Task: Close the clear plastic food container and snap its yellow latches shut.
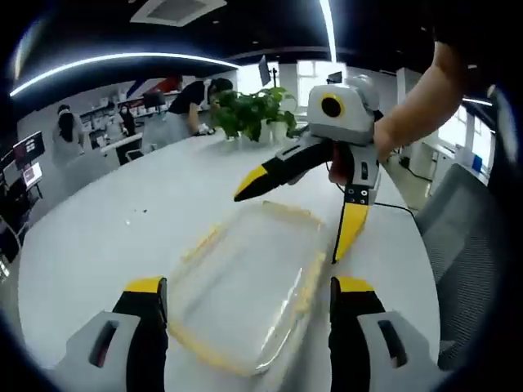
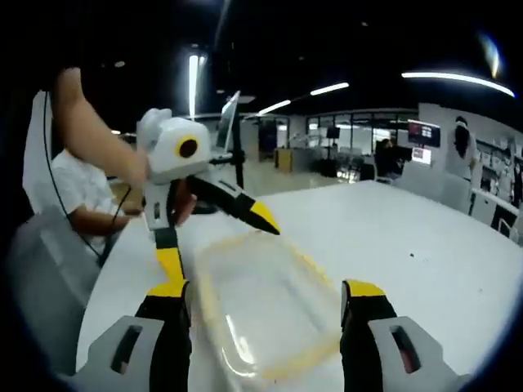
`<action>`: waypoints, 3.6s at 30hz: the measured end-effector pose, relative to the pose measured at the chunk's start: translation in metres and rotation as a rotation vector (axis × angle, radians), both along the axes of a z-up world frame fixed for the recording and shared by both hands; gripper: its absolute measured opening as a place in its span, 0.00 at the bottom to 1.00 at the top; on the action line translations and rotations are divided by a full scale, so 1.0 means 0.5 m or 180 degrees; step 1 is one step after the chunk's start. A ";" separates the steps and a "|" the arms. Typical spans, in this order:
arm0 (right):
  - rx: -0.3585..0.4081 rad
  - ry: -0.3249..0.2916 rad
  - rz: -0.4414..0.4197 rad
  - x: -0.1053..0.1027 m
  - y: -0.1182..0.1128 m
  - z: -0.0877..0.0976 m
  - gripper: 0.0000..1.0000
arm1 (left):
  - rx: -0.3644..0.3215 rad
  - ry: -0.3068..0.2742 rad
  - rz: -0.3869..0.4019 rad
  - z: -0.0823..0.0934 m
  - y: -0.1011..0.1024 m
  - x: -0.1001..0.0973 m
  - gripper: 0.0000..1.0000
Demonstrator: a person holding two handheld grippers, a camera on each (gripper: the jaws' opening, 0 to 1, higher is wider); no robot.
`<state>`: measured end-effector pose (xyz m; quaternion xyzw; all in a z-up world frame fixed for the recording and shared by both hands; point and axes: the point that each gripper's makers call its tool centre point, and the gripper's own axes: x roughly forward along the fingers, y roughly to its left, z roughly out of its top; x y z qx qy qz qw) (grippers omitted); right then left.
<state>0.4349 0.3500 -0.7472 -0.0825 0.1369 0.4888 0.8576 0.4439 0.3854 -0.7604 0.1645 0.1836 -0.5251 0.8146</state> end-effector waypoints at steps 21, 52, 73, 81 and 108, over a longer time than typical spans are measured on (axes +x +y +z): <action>0.0021 -0.0091 -0.0680 -0.008 -0.036 0.026 0.72 | -0.0145 -0.0181 0.0479 0.033 0.011 -0.023 0.77; 0.0023 0.0063 -0.0997 -0.072 -0.107 0.032 0.73 | -0.0212 -0.0015 0.1006 0.019 0.104 -0.074 0.76; 0.0028 0.0172 -0.1169 -0.132 -0.157 0.018 0.73 | -0.0257 0.0096 0.1243 0.002 0.154 -0.117 0.76; 0.0057 0.0201 -0.1239 -0.153 -0.169 0.021 0.72 | -0.0300 0.0139 0.1335 0.003 0.177 -0.133 0.76; 0.0007 0.0314 -0.1307 -0.213 -0.195 0.012 0.71 | -0.0400 0.0225 0.1572 0.010 0.232 -0.183 0.73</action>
